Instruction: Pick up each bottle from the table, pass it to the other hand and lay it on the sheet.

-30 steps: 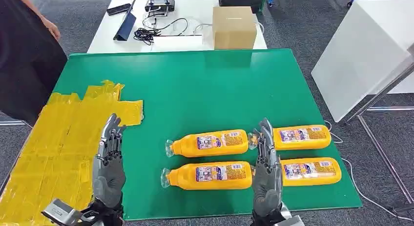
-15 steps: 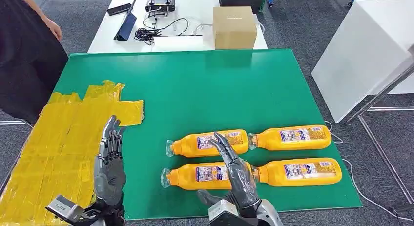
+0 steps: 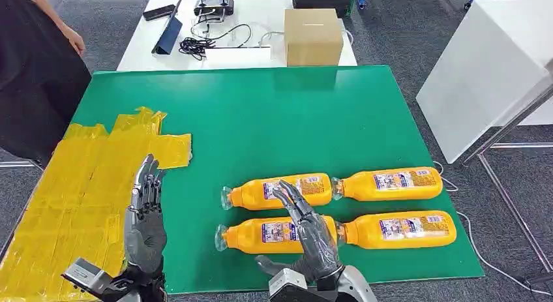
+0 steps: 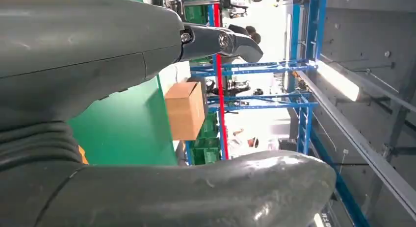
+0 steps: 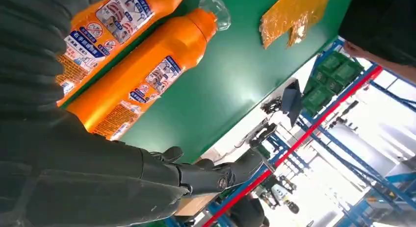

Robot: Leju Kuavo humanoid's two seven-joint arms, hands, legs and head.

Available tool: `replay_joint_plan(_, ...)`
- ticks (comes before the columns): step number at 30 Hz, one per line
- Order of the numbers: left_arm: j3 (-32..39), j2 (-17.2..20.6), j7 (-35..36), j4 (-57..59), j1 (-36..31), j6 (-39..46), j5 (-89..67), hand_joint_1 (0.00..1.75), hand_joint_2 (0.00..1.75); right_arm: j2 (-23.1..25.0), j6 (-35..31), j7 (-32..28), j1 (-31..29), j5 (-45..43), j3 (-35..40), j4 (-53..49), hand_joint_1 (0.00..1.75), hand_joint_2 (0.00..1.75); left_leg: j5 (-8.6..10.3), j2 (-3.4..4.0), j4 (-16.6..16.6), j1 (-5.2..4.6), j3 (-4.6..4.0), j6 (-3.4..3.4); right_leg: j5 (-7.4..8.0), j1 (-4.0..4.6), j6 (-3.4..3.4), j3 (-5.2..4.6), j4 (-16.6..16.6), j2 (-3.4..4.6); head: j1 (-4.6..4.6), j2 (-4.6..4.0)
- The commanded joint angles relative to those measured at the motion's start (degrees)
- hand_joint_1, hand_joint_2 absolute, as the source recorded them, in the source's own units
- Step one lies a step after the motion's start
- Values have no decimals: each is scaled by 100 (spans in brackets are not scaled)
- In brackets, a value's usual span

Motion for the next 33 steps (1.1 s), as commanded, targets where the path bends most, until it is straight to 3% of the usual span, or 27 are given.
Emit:
replay_joint_plan(1, 130, -36, 21, 281, -102, -13, -9, 0, 0, -146, -24, 29, -173, -5, 109, 277, 0, 175, -10, 6, -8, 1, 32, -2, -7, 1, 3, 33, -12, 3, 0, 0)
replay_joint_plan(33, 130, -36, 21, 281, -102, -13, -9, 0, 0, -146, -24, 29, -173, -5, 109, 277, 0, 175, -12, 7, -9, 1, 36, -3, -8, 1, 3, 37, -13, 3, 0, 0)
